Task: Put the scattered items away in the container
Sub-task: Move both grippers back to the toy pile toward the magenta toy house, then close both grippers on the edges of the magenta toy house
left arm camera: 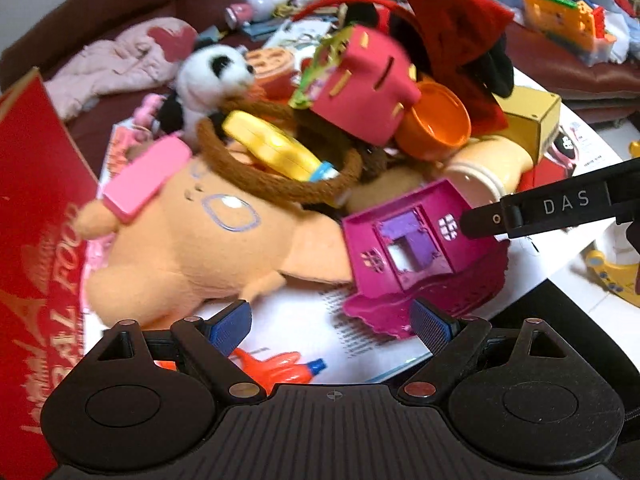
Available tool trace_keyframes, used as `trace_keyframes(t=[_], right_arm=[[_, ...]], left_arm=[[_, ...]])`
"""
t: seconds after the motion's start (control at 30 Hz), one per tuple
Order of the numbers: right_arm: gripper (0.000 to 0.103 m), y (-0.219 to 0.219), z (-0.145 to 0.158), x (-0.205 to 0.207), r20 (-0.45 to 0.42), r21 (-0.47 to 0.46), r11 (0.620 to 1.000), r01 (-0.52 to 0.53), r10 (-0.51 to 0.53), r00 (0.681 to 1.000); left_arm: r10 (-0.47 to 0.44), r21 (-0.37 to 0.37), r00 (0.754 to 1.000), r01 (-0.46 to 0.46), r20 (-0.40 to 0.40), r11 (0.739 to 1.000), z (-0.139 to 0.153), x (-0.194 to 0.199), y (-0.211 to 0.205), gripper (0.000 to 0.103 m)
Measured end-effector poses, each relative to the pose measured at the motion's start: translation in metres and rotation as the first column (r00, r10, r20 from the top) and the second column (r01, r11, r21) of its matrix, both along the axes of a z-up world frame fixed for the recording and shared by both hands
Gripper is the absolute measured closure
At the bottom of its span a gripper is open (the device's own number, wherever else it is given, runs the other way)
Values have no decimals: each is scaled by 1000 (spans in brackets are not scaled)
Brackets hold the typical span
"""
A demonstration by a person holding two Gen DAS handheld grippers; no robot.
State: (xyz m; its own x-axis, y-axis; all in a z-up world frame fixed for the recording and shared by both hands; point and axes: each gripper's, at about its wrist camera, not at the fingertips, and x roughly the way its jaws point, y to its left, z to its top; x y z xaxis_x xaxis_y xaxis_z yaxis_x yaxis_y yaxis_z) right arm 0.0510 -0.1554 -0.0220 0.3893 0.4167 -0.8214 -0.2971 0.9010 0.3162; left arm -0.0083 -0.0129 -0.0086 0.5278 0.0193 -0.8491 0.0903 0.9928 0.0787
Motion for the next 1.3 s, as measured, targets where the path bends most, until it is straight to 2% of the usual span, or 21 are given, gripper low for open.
trace_keyframes(t=[0.37,0.5,0.6,0.7,0.77,0.8,0.93,1.17,1.3], right_arm=[[30,-9,-17,5,-56,-16,999,39,-40,998],[35,-11,-28,2,-88,-28,999,38,-40,995],[47,-9,-34,1,-111,-26,999,29,-32,993],[56,-6,-37,1,-128,-13,1000,20,-21,992],[59,-3,-39,1,-130,-12,1000,10,-12,991],[61,-1,-39,1,-130,-11,1000,5,-7,992],[64,7,-39,0,-126,-16,1000,-15,13,992],[63,15,-38,-2,-116,-32,999,-36,32,993],[63,17,-37,-3,-118,-30,999,-32,28,993]], left_arm=[[-27,-11,997,26,-69,1000,-28,20,-5,10],[-30,-1,996,30,-85,1000,-37,25,-7,12],[-21,2,995,21,-96,1000,-42,29,-6,20],[-24,-15,994,23,-109,1000,-46,31,-4,32],[-32,-16,994,30,-105,999,-46,32,-4,41],[-38,-10,994,37,-102,999,-46,32,-6,41],[-62,25,993,64,-99,998,-48,32,-12,37],[-41,51,995,46,-93,998,-51,33,-7,21],[-33,39,995,37,-94,999,-51,35,-5,20]])
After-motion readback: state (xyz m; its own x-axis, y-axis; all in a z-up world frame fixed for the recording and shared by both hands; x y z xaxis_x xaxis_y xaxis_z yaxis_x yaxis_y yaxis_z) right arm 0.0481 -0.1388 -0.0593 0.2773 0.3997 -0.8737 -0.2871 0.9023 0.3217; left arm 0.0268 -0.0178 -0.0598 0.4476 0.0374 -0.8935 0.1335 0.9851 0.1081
